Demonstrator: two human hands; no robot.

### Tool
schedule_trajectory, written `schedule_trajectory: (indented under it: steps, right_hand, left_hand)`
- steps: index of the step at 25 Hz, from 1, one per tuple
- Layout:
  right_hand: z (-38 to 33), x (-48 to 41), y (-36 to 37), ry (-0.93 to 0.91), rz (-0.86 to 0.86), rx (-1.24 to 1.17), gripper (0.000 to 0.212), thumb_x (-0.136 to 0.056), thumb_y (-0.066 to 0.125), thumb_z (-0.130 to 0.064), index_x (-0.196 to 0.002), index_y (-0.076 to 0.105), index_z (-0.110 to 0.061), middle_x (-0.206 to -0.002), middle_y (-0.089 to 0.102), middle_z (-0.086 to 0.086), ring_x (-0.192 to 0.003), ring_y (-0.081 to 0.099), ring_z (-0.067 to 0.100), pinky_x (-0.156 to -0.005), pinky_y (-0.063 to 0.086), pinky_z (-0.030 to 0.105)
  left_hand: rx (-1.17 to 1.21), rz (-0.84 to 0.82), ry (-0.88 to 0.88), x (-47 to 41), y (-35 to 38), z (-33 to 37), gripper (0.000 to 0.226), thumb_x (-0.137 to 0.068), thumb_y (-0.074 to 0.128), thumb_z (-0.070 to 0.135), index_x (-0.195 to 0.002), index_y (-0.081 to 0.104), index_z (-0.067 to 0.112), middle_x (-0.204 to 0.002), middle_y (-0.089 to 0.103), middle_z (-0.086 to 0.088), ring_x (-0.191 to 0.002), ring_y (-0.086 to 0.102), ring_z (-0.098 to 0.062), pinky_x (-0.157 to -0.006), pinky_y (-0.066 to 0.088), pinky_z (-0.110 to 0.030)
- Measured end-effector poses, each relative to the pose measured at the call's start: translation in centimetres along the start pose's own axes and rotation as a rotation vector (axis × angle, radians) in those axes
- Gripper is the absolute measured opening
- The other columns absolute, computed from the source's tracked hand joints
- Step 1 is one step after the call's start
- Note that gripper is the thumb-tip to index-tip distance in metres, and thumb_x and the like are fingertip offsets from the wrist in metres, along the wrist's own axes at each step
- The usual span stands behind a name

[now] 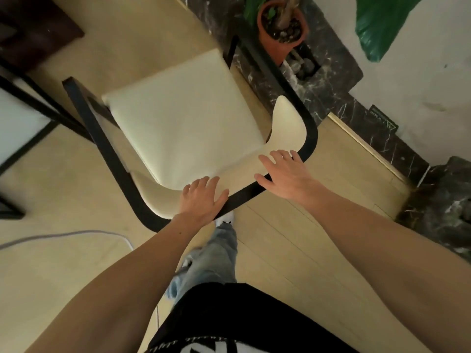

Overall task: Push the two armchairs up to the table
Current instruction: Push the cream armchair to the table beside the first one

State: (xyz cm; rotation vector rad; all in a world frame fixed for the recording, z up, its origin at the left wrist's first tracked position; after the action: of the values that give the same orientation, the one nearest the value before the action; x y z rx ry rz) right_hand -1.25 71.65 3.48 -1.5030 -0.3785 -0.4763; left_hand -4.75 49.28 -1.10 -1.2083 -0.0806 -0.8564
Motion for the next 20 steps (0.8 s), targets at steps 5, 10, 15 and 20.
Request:
schedule_trajectory:
  steps: [5, 10, 15, 20]
  right_hand:
    - [1.9, -3.2, 1.6, -0.109, -0.107, 0.022, 0.063, -0.101, 0.032, -0.057, -0.150, 0.034, -0.018, -0.149, 0.043, 0.017, -0.140, 0.035, 0.037, -0.117, 0.024, 0.053]
    - [4.5, -4.5, 3.2, -0.223, -0.089, 0.070, 0.057, -0.099, 0.034, -0.056, -0.139, 0.046, -0.016, -0.132, 0.053, 0.012, -0.128, 0.044, 0.034, -0.109, 0.032, 0.050]
    - [6.3, -6.3, 4.7, -0.388, -0.025, 0.089, 0.057, -0.099, 0.032, -0.054, -0.136, 0.048, -0.014, -0.132, 0.052, 0.015, -0.126, 0.043, 0.035, -0.111, 0.031, 0.050]
    - [6.5, -7.6, 6.2, -0.434, 0.113, 0.047, 0.060, -0.098, 0.030, -0.054, -0.128, 0.058, -0.010, -0.124, 0.061, 0.015, -0.120, 0.052, 0.036, -0.107, 0.034, 0.049]
  left_hand:
    - [0.013, -0.040, -0.123, -1.2, 3.0, 0.9, 0.063, -0.096, 0.023, 0.060, -0.139, 0.043, 0.019, -0.136, 0.052, -0.009, -0.125, 0.045, -0.032, -0.103, 0.035, -0.046]
    - [-0.028, -0.002, -0.221, -1.6, 4.6, 1.9, 0.066, -0.096, 0.016, 0.061, -0.142, 0.037, 0.019, -0.140, 0.046, -0.011, -0.130, 0.038, -0.034, -0.106, 0.030, -0.053]
    - [-0.082, 0.102, -0.284, -1.8, 5.7, 2.4, 0.062, -0.097, 0.017, 0.060, -0.138, 0.042, 0.021, -0.136, 0.050, -0.009, -0.128, 0.042, -0.032, -0.106, 0.030, -0.054]
    - [-0.085, 0.258, -0.311, -2.0, 6.4, 2.4, 0.060, -0.095, 0.028, 0.060, -0.127, 0.057, 0.018, -0.123, 0.062, -0.009, -0.117, 0.055, -0.032, -0.100, 0.036, -0.050]
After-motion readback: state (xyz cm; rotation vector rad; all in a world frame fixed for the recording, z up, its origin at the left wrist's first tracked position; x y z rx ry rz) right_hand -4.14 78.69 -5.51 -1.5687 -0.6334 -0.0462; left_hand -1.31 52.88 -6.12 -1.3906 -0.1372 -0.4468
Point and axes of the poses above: each hand's wrist, its own x-axis away from the middle knuckle, its own y-axis out of the palm, z = x × y, the point moved 4 cm from there along -x, towards the middle knuckle
